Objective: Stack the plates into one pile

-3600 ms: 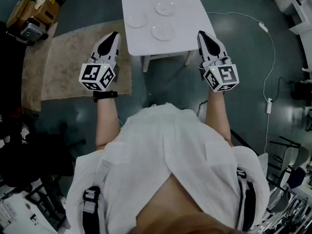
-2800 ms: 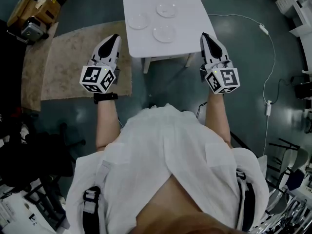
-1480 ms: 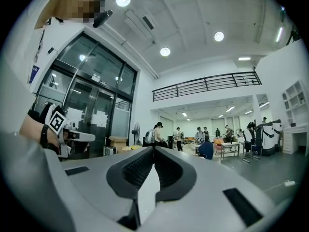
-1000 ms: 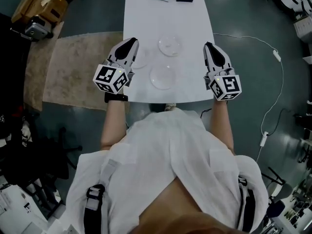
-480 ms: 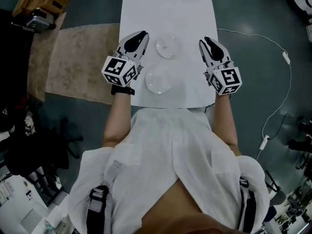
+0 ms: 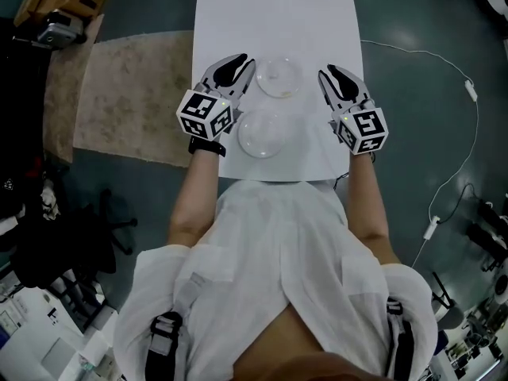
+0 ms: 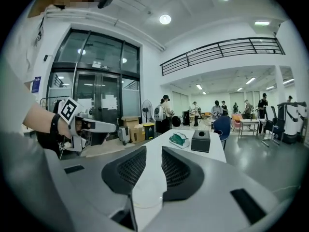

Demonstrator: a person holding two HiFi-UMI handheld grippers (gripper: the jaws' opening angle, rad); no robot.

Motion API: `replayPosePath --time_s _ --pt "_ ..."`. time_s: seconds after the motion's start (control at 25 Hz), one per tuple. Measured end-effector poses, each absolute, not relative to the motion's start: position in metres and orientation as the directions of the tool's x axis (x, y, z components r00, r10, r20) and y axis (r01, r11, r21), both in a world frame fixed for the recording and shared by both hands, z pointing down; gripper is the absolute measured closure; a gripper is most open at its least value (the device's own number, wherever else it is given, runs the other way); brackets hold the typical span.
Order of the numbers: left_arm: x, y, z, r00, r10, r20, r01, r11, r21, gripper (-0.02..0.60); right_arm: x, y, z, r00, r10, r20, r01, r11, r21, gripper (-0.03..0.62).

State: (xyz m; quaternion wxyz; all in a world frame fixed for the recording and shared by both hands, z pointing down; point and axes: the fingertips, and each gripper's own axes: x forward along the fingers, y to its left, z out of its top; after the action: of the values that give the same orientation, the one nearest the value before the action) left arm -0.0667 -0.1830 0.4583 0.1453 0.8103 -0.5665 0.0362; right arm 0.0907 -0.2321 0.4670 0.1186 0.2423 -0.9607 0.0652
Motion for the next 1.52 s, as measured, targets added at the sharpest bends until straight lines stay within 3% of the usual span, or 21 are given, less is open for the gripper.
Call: replayPosePath --time_s 0.24,0.4,1.0,1.28,1.52 --pt "-0.072 -0.198 0.502 0.379 -0.872 0.311 -0.916 -0.306 0.258 0.499 0.076 -0.246 0.505 -0.825 -0.44 0.355 -0.508 0.852 -0.125 0.447" --pt "-0.076 -0.211 0.535 0.386 -0.838 0.384 -0.909 -0.275 0.313 0.456 0.068 -0.25 0.541 -0.796 -0.416 0.439 -0.528 0.832 -0.17 0.43" --pt "-0.071 -0.223 0.645 0.422 -0.627 0.654 -0.879 -0.106 0.465 0.385 0.059 -0.255 0.658 -0.645 -0.284 0.709 -0.646 0.699 -0.307 0.402" --pt "-0.068 -0.224 0.676 0.394 -0.542 0.742 -0.874 0.028 0.485 0.327 0.056 -0.255 0.682 -0.606 -0.218 0.765 -0.676 0.649 -0.35 0.398" --pt "-0.074 -0.219 0.695 0.362 -0.473 0.803 -0.889 0.084 0.451 0.324 0.048 -0.257 0.693 -0.578 -0.192 0.793 -0.698 0.621 -0.358 0.39"
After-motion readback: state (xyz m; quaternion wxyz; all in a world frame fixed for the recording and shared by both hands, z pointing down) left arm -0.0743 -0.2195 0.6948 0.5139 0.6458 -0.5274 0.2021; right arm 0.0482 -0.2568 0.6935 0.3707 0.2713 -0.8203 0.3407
